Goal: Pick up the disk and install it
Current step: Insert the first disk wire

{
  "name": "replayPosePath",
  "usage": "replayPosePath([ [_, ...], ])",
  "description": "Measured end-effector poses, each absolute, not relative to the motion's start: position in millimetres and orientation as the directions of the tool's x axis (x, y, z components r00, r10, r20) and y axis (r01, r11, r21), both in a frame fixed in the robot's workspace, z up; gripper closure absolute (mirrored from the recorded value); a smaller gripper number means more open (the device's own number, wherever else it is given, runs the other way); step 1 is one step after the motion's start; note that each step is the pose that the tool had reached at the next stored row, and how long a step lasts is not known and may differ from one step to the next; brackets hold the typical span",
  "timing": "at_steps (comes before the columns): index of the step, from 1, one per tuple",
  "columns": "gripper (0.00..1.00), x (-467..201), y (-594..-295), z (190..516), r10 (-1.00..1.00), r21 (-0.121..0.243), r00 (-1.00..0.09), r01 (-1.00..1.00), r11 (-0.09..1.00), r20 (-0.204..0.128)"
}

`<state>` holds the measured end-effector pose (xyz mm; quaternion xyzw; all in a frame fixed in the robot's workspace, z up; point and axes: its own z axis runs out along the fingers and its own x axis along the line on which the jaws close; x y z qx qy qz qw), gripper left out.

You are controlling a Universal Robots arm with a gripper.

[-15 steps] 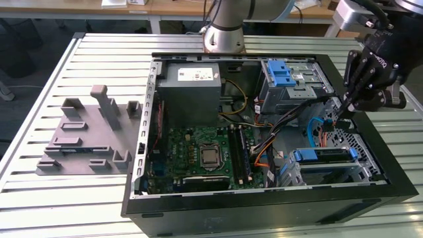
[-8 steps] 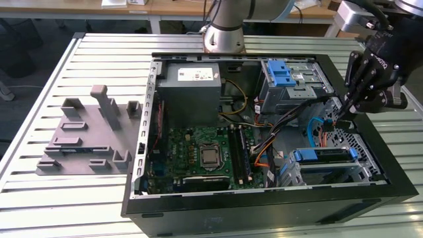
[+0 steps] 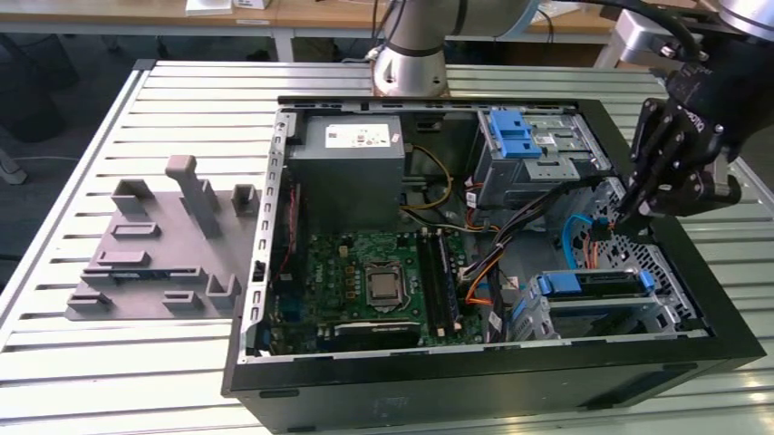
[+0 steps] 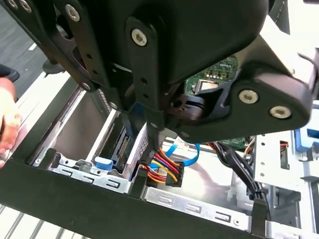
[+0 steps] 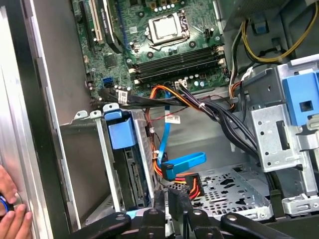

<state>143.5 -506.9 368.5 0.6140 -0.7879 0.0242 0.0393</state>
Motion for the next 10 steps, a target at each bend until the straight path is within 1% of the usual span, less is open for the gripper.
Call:
replayPosePath([
  [2,0.74,143.6,-505.7,367.1,-0.963,0.010,-0.253,-0.967,0.255,0.092],
  [3,0.68,143.7,-504.9,366.4,-0.962,0.010,-0.256,-0.966,0.258,0.092],
  [10,0.68,146.5,-503.4,360.8,-0.956,0.010,-0.278,-0.960,0.280,0.093],
])
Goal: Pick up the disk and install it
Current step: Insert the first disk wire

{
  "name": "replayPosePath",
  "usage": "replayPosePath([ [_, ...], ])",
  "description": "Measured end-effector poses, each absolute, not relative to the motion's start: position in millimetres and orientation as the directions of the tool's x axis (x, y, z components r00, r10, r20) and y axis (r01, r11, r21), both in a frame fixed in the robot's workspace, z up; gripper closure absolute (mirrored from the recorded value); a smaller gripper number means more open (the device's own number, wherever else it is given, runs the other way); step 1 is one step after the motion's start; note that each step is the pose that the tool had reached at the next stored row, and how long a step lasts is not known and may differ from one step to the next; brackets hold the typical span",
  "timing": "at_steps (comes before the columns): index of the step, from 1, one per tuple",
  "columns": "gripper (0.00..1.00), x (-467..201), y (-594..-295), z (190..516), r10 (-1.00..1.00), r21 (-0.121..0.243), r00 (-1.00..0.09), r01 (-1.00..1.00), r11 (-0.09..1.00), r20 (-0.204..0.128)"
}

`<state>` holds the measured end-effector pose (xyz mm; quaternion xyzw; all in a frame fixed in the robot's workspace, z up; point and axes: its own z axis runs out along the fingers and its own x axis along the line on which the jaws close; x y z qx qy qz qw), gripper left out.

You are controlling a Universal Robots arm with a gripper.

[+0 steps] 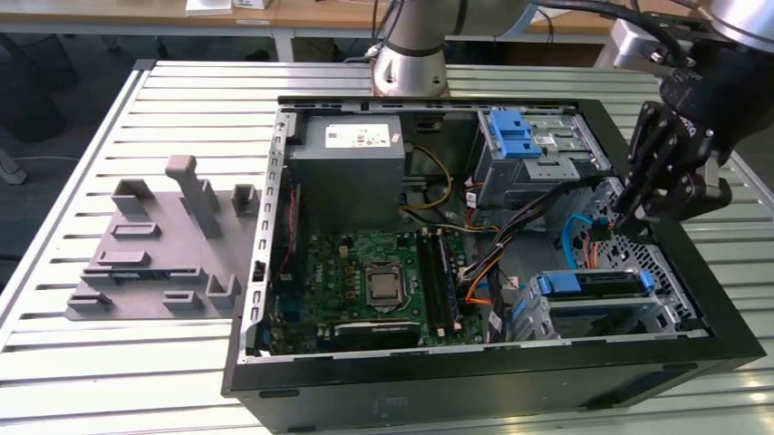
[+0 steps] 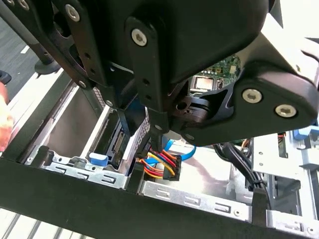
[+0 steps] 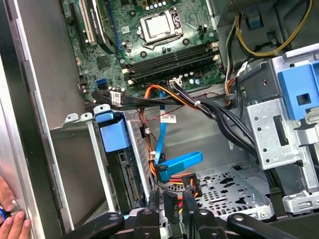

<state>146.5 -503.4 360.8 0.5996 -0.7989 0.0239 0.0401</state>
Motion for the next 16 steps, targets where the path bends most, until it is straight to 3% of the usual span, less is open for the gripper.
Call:
replayPosePath([
  [8,0.68,147.6,-503.4,352.3,-0.950,0.006,-0.294,-0.955,0.296,0.106],
  [12,0.82,147.6,-503.4,351.8,-0.949,0.005,-0.294,-0.955,0.297,0.109],
  [16,0.83,145.5,-505.3,351.9,-0.953,0.001,-0.284,-0.958,0.285,0.108],
])
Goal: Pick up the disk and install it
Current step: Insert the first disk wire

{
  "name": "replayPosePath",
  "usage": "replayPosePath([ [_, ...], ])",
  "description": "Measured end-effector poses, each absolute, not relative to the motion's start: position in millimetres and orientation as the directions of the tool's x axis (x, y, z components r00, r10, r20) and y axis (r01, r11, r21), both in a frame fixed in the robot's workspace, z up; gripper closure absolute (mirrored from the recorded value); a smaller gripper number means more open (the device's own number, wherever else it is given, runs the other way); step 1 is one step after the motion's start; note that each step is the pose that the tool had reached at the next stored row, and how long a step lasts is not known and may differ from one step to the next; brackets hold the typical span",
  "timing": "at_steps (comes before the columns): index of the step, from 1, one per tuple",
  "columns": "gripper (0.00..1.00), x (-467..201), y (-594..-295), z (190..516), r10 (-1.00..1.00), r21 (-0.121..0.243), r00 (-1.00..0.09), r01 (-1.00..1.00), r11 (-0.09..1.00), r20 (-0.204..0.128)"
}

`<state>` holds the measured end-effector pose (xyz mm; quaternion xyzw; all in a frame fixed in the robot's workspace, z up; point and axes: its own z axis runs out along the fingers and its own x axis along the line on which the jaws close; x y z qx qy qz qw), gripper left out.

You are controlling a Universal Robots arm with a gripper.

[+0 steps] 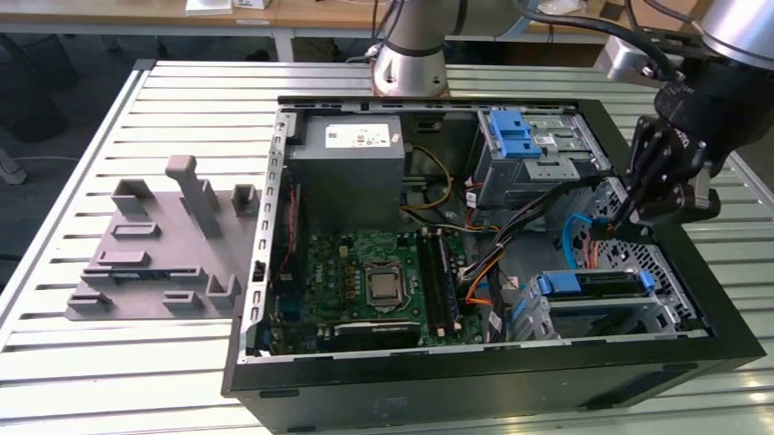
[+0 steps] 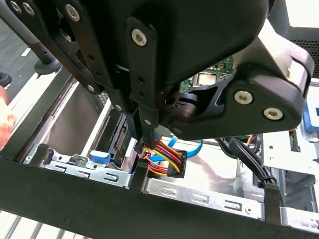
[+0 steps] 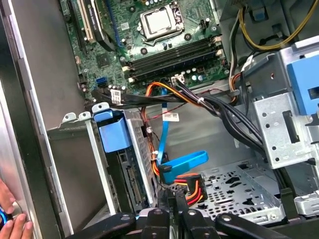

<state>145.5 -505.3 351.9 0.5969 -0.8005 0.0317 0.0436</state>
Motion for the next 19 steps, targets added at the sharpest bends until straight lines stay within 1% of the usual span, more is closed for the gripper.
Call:
replayPosePath([
  [7,0.83,140.8,-509.5,351.9,-0.961,-0.013,-0.256,-0.967,0.256,0.104],
  [15,0.83,139.6,-519.8,351.4,-0.966,-0.014,-0.238,-0.971,0.238,0.103],
  [19,0.83,139.5,-520.2,350.0,-0.977,-0.014,-0.189,-0.982,0.188,0.103],
])
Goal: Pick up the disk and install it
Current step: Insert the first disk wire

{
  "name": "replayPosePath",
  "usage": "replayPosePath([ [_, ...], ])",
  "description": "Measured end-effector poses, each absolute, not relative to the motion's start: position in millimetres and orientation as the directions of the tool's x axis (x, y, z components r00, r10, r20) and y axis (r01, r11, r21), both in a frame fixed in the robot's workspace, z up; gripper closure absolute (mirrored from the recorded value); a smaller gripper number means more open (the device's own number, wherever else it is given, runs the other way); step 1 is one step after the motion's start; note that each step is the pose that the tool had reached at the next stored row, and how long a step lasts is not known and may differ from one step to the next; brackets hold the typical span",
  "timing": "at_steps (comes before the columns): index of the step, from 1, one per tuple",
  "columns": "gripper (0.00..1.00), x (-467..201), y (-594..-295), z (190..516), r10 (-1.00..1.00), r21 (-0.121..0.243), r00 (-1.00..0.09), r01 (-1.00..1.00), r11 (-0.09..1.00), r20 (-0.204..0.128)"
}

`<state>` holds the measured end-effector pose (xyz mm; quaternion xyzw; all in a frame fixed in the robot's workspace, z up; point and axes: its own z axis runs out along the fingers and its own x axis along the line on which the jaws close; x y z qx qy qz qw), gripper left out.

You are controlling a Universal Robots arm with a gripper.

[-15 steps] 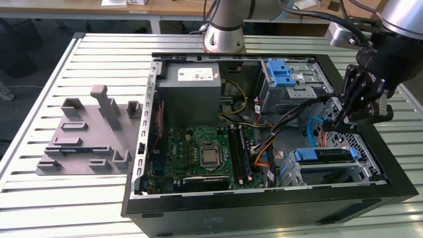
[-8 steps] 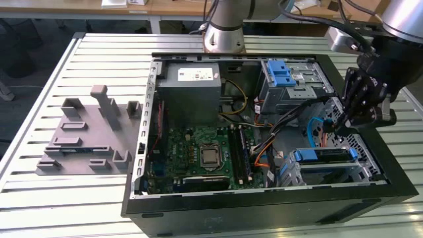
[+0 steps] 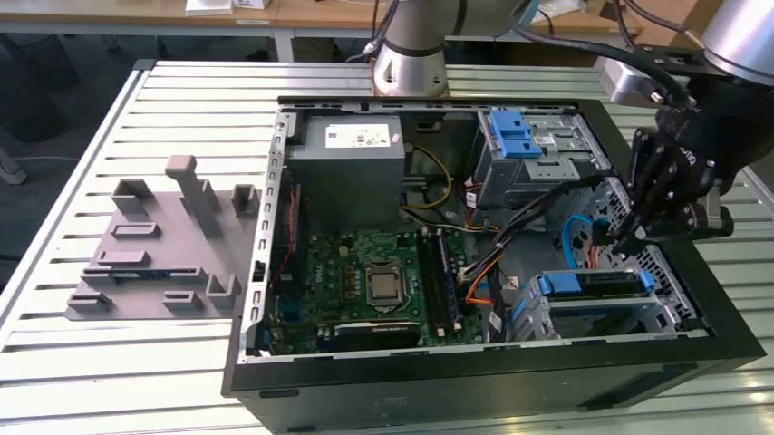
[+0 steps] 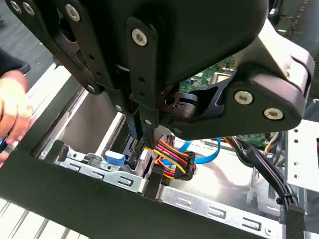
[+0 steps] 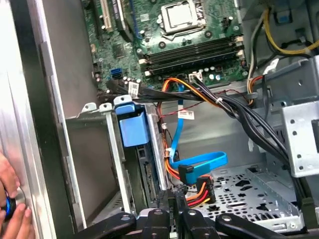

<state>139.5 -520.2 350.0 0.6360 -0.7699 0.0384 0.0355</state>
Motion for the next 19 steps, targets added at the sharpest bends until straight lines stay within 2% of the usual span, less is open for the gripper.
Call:
replayPosePath([
  [9,0.83,130.7,-528.4,348.8,-0.982,-0.024,-0.163,-0.987,0.161,0.097],
  [16,0.83,130.0,-529.4,347.7,-0.991,-0.027,-0.092,-0.996,0.090,0.097],
  [19,0.83,128.1,-530.8,347.4,-0.992,-0.045,-0.092,-0.995,0.088,0.091],
])
